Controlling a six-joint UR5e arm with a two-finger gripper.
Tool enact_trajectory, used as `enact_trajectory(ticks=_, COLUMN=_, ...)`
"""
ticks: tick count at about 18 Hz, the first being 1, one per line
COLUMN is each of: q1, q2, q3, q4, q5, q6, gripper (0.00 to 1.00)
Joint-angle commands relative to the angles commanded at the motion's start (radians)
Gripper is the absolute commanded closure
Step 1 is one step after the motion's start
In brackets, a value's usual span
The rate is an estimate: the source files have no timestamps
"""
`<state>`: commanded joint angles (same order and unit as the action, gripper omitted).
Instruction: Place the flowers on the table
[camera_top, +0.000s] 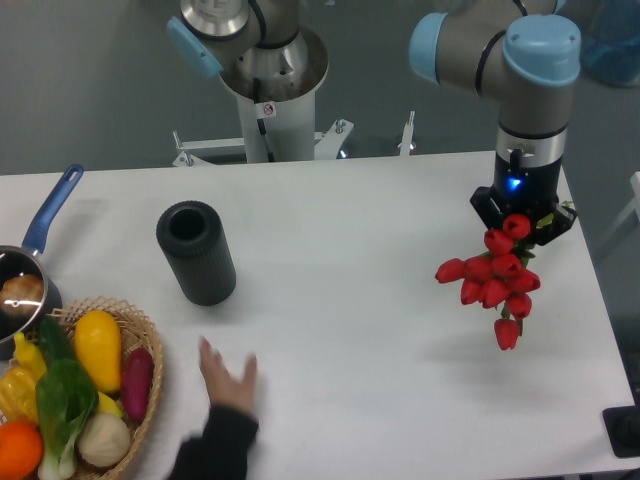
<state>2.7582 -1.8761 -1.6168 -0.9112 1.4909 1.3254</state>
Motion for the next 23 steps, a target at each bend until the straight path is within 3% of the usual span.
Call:
enact_trajectory(ticks=13, q1=-0.127, q2=-0.031, q3=-0.006, q4=0.000, q5=0.022, q6=-0.179, gripper=0.87)
enact_trajectory(ticks=14, q1=-0.135, q2=-0.032, q3=-0.008, q4=-0.002, q5=0.023, q6=-0.180, gripper=0.83)
enact_trajectory(ticks=18, q1=-0.150, q2=-0.040, q3=-0.014, q4=-0.003, q5=0.014, q6=-0.181, gripper=0.45)
enact_trajectory(ticks=19, q1=-0.150, q2=-0.040, q3=-0.014, q4=-0.005, q5=0.012, q6=-0.180, gripper=0.29)
enact_trajectory(ticks=20, q1=-0.150, q2=-0.040, q3=-0.017, q4=-0.003, q5=0.012, q6=-0.180, gripper=0.00)
enact_trajectory(ticks=23, q1=-0.150, q2=-0.037, q3=-0.028, q4=-0.003, q5=0.017, q6=-0.180, gripper=0.00)
